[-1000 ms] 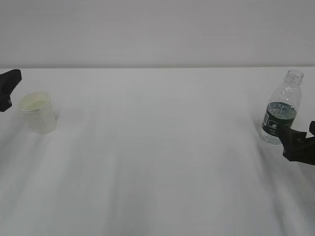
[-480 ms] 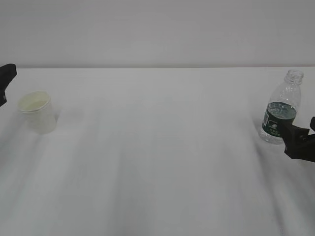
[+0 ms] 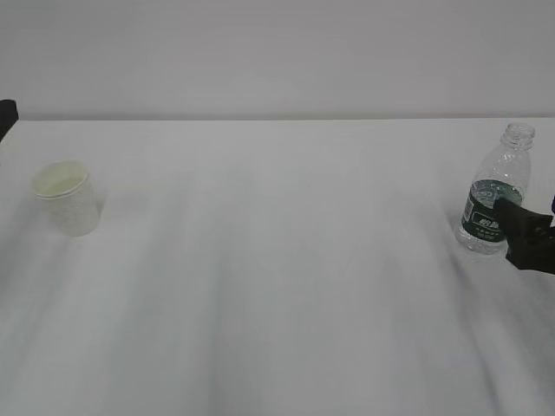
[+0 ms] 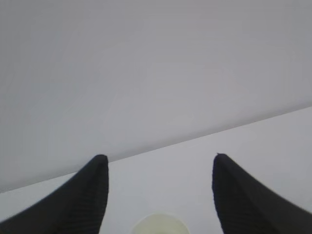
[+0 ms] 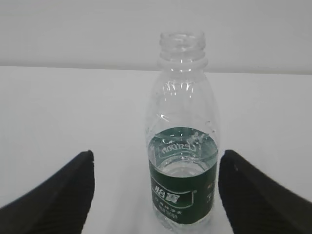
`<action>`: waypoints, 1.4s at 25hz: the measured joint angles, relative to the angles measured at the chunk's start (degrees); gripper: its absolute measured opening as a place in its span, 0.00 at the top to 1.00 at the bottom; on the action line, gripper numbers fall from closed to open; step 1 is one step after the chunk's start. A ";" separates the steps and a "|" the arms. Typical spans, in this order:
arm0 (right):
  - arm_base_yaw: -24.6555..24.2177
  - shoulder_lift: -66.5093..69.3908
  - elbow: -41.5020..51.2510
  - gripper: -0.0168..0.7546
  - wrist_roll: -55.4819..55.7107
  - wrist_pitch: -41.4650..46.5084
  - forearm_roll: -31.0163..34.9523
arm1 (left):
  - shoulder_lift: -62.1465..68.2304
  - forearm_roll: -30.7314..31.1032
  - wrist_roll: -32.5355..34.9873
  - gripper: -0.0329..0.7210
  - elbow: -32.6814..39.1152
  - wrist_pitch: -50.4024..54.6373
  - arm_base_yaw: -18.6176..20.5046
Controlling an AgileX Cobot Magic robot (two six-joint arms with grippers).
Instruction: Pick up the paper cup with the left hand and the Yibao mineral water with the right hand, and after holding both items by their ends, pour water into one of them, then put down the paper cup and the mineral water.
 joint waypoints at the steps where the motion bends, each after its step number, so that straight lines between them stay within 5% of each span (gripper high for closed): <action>1: 0.00 -0.43 0.00 0.20 0.00 0.00 -0.02 | -0.48 0.00 -0.11 0.33 0.00 0.26 0.00; 23: 0.00 -7.97 0.25 0.21 0.51 0.00 -3.18 | -13.06 0.21 -8.17 0.33 0.26 4.01 0.00; 35: 0.00 -13.13 0.37 0.21 2.19 0.00 -5.32 | -25.91 0.21 -8.32 0.33 0.30 15.11 0.00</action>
